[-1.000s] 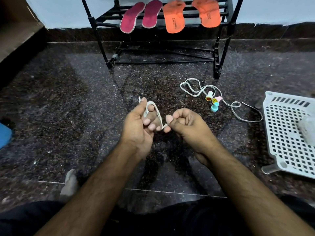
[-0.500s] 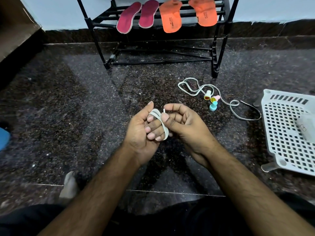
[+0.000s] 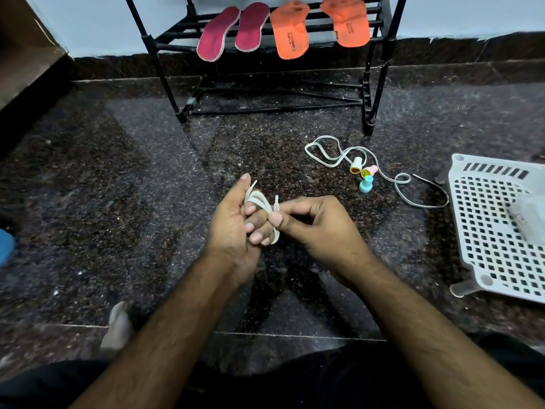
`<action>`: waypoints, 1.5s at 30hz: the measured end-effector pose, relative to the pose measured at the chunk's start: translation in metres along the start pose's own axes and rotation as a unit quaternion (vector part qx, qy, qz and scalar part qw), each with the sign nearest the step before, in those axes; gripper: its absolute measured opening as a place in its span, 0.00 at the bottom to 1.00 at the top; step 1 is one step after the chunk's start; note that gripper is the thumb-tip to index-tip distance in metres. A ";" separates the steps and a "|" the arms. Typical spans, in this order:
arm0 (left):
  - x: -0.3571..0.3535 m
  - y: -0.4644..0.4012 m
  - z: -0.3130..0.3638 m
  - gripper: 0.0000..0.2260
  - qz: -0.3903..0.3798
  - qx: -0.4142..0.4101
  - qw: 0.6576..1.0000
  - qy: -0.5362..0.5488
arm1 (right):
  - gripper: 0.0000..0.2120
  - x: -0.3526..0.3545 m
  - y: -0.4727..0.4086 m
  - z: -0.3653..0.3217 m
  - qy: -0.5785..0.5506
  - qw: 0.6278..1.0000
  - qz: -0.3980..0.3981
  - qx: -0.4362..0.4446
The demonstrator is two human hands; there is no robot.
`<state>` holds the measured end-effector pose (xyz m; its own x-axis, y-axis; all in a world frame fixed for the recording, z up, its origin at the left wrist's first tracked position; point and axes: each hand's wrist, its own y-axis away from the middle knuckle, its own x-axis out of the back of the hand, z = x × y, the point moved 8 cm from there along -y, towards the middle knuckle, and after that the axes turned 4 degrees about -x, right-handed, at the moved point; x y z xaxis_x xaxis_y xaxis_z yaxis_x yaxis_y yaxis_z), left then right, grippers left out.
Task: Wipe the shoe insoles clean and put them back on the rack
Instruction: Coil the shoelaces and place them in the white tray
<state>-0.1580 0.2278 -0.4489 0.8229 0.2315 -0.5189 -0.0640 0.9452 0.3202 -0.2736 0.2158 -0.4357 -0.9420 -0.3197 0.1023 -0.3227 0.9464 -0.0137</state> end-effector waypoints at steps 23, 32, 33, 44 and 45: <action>0.008 -0.011 0.012 0.19 0.010 -0.147 0.948 -0.281 | 0.09 0.020 -0.001 -0.005 0.291 0.952 0.094 0.005; 0.006 -0.012 0.006 0.20 -0.015 -0.149 0.934 -0.326 | 0.09 0.015 0.001 -0.003 0.314 0.943 0.106 0.011; 0.004 -0.011 0.004 0.20 -0.023 -0.140 0.938 -0.317 | 0.09 0.015 0.001 -0.003 0.318 0.942 0.104 0.013; 0.001 -0.011 0.001 0.19 -0.016 -0.100 0.972 -0.212 | 0.15 0.008 -0.001 -0.006 0.206 0.977 0.040 0.033; -0.001 -0.011 0.002 0.18 -0.018 -0.105 0.971 -0.216 | 0.17 0.008 -0.002 -0.007 0.194 0.980 0.034 0.034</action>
<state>-0.1568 0.2169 -0.4508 0.9839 0.1213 -0.1313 -0.1063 0.9876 0.1158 -0.2800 0.2121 -0.4277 -0.8597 -0.2026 0.4689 -0.2788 0.9553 -0.0986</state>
